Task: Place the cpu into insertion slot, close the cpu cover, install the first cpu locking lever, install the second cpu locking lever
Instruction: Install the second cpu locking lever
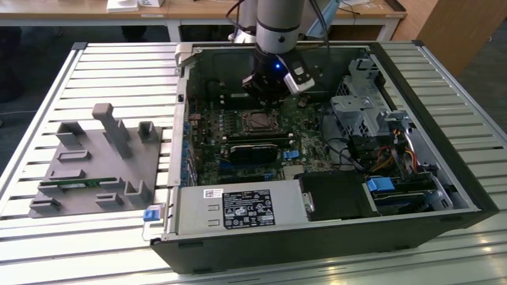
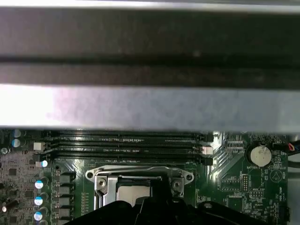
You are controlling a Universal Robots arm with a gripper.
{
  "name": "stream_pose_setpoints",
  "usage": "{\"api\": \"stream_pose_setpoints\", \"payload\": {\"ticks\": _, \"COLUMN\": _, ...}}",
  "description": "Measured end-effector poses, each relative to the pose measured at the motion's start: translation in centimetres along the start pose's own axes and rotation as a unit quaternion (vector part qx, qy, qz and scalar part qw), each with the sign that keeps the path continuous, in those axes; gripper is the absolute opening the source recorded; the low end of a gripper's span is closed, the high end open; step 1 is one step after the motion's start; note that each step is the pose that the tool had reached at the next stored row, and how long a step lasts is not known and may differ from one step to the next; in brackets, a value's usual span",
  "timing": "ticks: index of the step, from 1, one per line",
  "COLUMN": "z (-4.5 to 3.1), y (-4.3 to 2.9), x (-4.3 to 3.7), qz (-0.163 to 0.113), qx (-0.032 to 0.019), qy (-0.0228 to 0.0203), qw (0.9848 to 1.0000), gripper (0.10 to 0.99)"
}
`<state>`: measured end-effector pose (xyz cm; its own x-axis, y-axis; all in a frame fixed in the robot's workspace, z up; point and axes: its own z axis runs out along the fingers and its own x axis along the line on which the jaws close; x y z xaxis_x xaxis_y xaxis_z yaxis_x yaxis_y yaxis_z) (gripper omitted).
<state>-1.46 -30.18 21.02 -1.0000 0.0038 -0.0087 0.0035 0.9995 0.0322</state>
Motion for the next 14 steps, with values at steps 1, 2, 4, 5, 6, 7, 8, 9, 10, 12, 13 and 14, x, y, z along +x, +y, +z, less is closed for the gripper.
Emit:
{"api": "stream_pose_setpoints", "payload": {"ticks": 1, "z": 0.0, "y": -0.12, "x": 0.0, "qz": 0.0, "qx": 0.0, "qy": 0.0, "qw": 1.0, "gripper": 0.106}}
{"api": "stream_pose_setpoints", "payload": {"ticks": 2, "z": -0.01, "y": -0.23, "x": 0.0, "qz": 0.0, "qx": 0.0, "qy": 0.0, "qw": 1.0, "gripper": 0.106}}
{"api": "stream_pose_setpoints", "payload": {"ticks": 4, "z": -0.01, "y": -0.47, "x": -0.01, "qz": 0.0, "qx": 0.0, "qy": 0.0, "qw": 1.0, "gripper": 0.106}}
{"api": "stream_pose_setpoints", "payload": {"ticks": 5, "z": -0.02, "y": -0.61, "x": -0.01, "qz": 0.0, "qx": 0.0001, "qy": 0.0, "qw": 1.0, "gripper": 0.106}}
{"api": "stream_pose_setpoints", "payload": {"ticks": 6, "z": -0.02, "y": -0.76, "x": -0.01, "qz": 0.0, "qx": 0.0, "qy": 0.0, "qw": 1.0, "gripper": 0.106}}
{"api": "stream_pose_setpoints", "payload": {"ticks": 7, "z": -0.02, "y": -0.92, "x": -0.01, "qz": 0.0, "qx": 0.0, "qy": 0.0, "qw": 1.0, "gripper": 0.106}}
{"api": "stream_pose_setpoints", "payload": {"ticks": 8, "z": -0.02, "y": -1.07, "x": -0.01, "qz": 0.0, "qx": 0.0, "qy": 0.0, "qw": 1.0, "gripper": 0.106}}
{"api": "stream_pose_setpoints", "payload": {"ticks": 9, "z": -0.02, "y": -1.2, "x": -0.01, "qz": 0.0, "qx": -0.0001, "qy": -0.0001, "qw": 1.0, "gripper": 0.106}}
{"api": "stream_pose_setpoints", "payload": {"ticks": 10, "z": -0.03, "y": -1.33, "x": -0.01, "qz": 0.0, "qx": 0.0, "qy": 0.0, "qw": 1.0, "gripper": 0.106}}
{"api": "stream_pose_setpoints", "payload": {"ticks": 12, "z": -0.04, "y": -1.56, "x": -0.01, "qz": 0.0, "qx": 0.0, "qy": 0.0, "qw": 1.0, "gripper": 0.106}}
{"api": "stream_pose_setpoints", "payload": {"ticks": 13, "z": -0.04, "y": -1.63, "x": -0.01, "qz": 0.0, "qx": 0.0, "qy": 0.0, "qw": 1.0, "gripper": 0.106}}
{"api": "stream_pose_setpoints", "payload": {"ticks": 14, "z": -0.04, "y": -1.7, "x": -0.01, "qz": 0.0, "qx": 0.0, "qy": 0.0, "qw": 1.0, "gripper": 0.106}}
